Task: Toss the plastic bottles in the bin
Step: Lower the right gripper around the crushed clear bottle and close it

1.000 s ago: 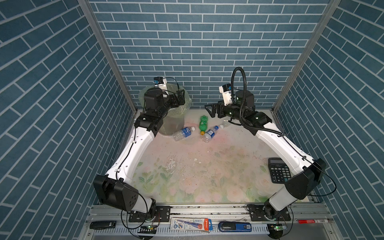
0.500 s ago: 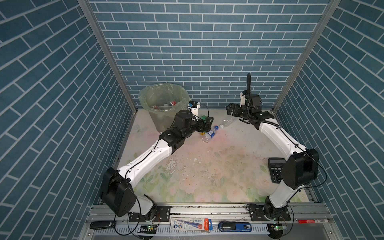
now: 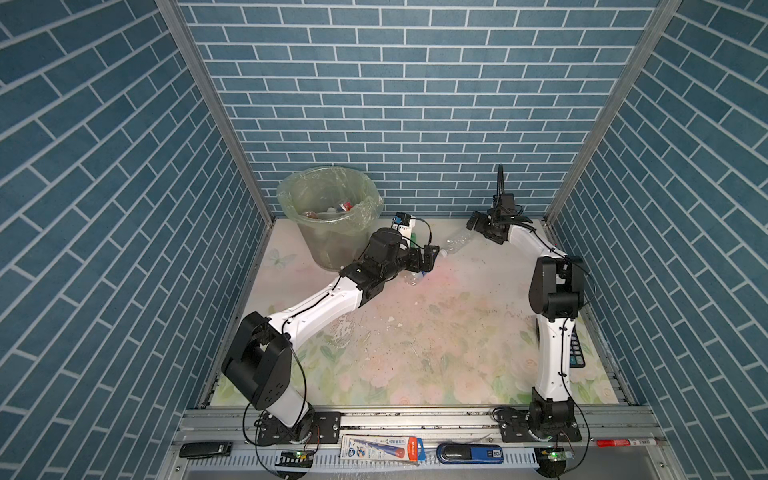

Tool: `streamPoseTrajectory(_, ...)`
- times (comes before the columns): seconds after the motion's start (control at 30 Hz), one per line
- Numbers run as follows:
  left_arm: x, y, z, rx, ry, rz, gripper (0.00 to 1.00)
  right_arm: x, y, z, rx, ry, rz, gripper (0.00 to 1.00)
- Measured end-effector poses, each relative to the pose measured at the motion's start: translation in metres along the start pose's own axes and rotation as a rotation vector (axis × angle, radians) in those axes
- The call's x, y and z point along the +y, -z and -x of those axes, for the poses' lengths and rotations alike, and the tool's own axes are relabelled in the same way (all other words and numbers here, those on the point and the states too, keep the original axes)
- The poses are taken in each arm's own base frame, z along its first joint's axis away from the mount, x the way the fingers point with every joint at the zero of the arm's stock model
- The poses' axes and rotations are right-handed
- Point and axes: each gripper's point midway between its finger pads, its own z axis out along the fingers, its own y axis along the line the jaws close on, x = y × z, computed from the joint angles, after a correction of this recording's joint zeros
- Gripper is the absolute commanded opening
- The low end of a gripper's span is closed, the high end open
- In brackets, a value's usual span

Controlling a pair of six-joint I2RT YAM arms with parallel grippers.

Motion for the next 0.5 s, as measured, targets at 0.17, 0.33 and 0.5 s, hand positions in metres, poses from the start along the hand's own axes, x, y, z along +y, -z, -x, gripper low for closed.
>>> streamPoseTrajectory(0.17, -0.001, 0.0, 0.0, -0.002, 0.01, -0.004, 0.99, 0.004, -0.02, 0.005, 0.002, -0.019, 0.012, 0.96)
streamPoseTrajectory(0.33, -0.001, 0.0, 0.0, -0.001, 0.011, -0.004, 0.99, -0.002, -0.033, -0.011, 0.043, -0.049, -0.007, 0.92)
streamPoseTrajectory(0.5, -0.002, 0.0, -0.001, 0.004, 0.017, -0.012, 0.99, -0.006, -0.045, -0.026, 0.076, -0.055, -0.021, 0.9)
